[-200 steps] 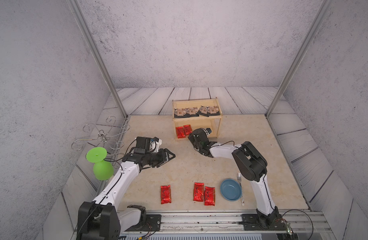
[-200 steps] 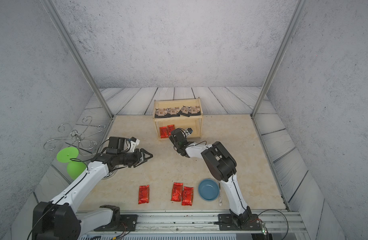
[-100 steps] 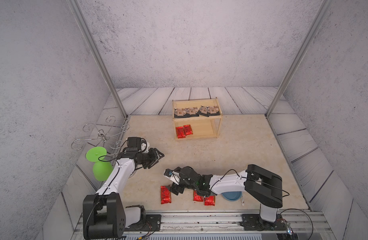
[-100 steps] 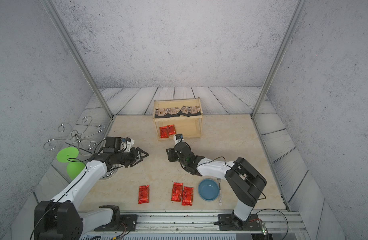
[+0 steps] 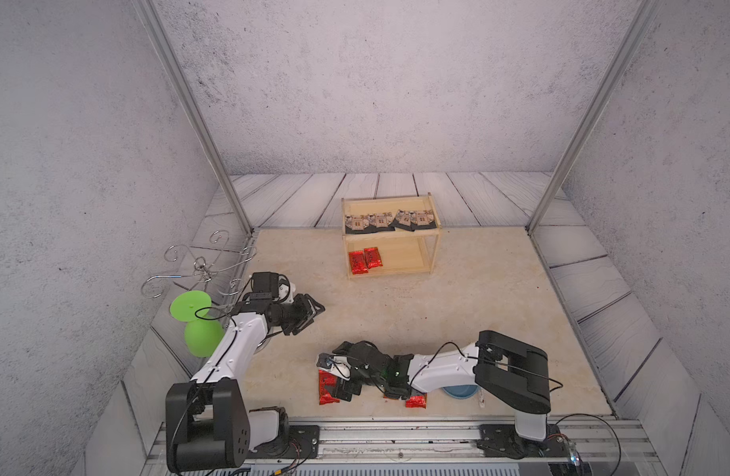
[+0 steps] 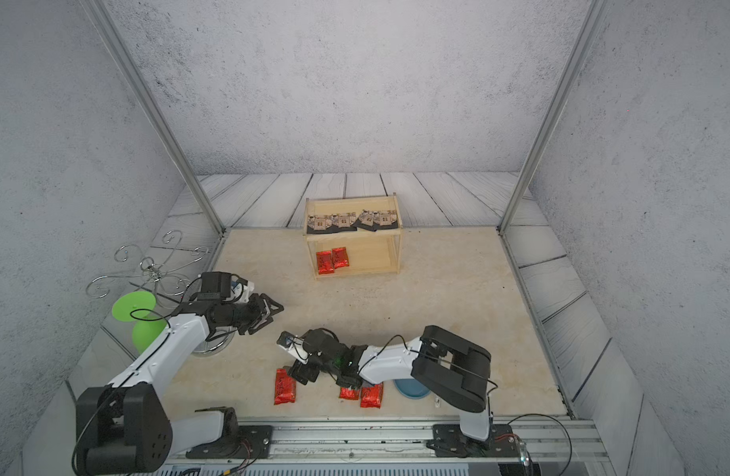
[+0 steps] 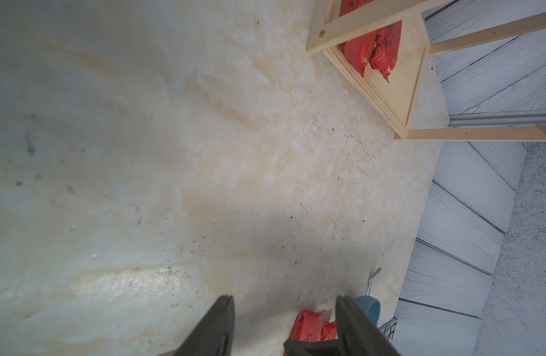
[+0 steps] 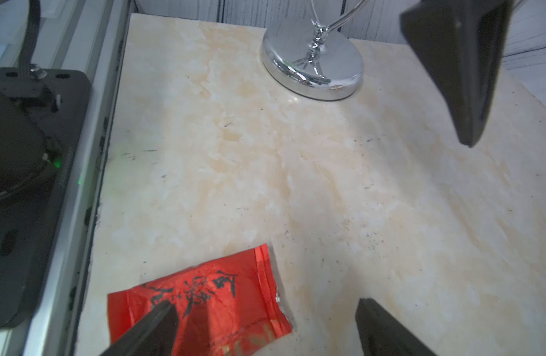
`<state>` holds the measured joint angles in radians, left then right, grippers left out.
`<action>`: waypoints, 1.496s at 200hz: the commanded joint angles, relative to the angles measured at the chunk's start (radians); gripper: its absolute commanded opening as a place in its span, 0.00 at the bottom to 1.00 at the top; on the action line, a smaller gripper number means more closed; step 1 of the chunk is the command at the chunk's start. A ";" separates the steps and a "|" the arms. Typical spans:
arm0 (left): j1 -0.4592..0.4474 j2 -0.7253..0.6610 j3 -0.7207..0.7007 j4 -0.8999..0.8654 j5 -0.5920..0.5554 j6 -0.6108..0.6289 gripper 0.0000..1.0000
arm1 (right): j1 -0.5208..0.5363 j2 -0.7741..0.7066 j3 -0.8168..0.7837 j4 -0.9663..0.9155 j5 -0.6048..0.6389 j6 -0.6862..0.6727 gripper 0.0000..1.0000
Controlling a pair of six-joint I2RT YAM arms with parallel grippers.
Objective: Place the tea bags on the shelf by color
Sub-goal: Move the tea bag to the center of the board.
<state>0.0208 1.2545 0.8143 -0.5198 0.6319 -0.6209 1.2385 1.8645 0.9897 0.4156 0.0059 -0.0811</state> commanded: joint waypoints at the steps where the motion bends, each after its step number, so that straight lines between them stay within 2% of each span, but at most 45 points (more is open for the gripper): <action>1: 0.017 0.014 -0.009 -0.009 0.007 0.009 0.58 | 0.031 0.027 0.023 -0.016 0.002 -0.099 0.91; 25: 0.025 0.022 -0.014 -0.006 0.020 0.011 0.58 | 0.045 0.053 0.046 -0.033 -0.009 -0.121 0.95; 69: 0.050 0.026 -0.016 -0.006 0.039 0.019 0.58 | 0.072 0.096 0.100 -0.072 -0.043 -0.141 0.96; 154: 0.076 0.040 -0.035 0.007 0.081 0.012 0.58 | 0.061 0.147 0.084 -0.063 0.077 -0.133 0.99; 212: 0.076 0.033 -0.065 0.018 0.092 0.003 0.58 | -0.004 0.124 0.011 -0.004 0.128 -0.174 0.99; 299: 0.056 0.072 -0.190 0.156 0.163 -0.077 0.58 | -0.211 0.038 -0.034 0.016 0.134 -0.225 0.99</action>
<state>0.0883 1.3087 0.6537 -0.4149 0.7609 -0.6708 1.0664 1.9480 0.9733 0.4679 0.1123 -0.2794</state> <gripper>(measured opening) 0.579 0.992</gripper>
